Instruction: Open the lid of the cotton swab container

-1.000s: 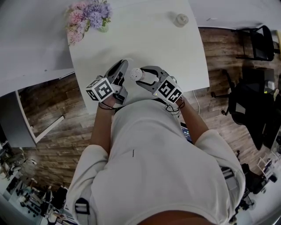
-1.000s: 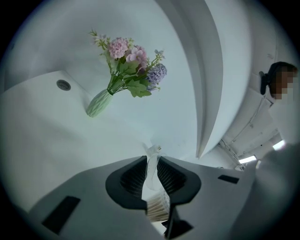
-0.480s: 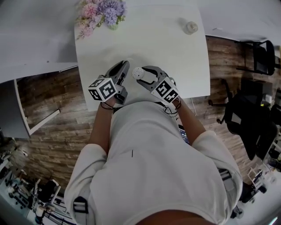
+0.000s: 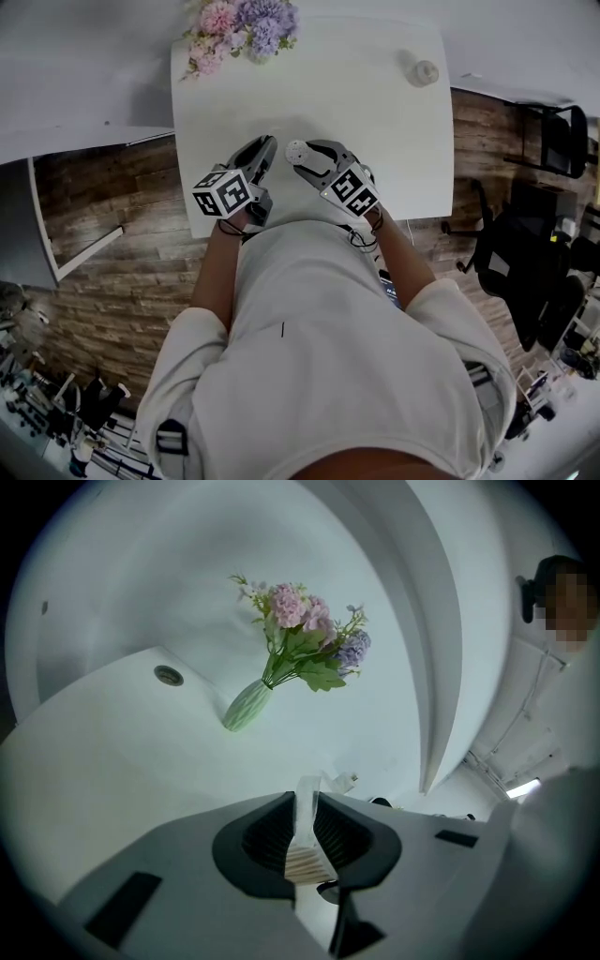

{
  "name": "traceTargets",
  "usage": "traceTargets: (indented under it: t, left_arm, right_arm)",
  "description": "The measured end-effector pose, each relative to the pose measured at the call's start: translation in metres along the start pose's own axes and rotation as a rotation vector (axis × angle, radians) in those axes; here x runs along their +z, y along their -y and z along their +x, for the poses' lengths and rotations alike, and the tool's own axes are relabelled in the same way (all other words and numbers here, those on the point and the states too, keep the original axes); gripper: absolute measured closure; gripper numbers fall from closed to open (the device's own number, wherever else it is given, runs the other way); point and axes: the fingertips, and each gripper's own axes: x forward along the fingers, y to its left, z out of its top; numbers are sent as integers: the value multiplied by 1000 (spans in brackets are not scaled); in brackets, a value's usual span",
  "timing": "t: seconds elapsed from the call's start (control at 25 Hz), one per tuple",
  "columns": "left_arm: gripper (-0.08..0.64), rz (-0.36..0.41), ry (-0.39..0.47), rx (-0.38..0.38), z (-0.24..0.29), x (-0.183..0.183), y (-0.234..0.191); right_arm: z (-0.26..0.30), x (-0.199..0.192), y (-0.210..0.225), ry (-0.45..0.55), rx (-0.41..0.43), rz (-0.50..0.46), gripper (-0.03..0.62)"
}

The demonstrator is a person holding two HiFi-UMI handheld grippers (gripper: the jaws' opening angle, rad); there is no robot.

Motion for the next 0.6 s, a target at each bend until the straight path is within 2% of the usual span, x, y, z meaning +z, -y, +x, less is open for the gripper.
traceTargets:
  t: [0.32,0.6]
  left_arm:
    - [491,-41,-34,18,2,-13,-30]
    - [489,-13,-72,28,6,-25,-35]
  right_arm:
    - [22,-11,-2,-65,-5,-6,373]
    - [27,-23,-3,-87,-7,28,373]
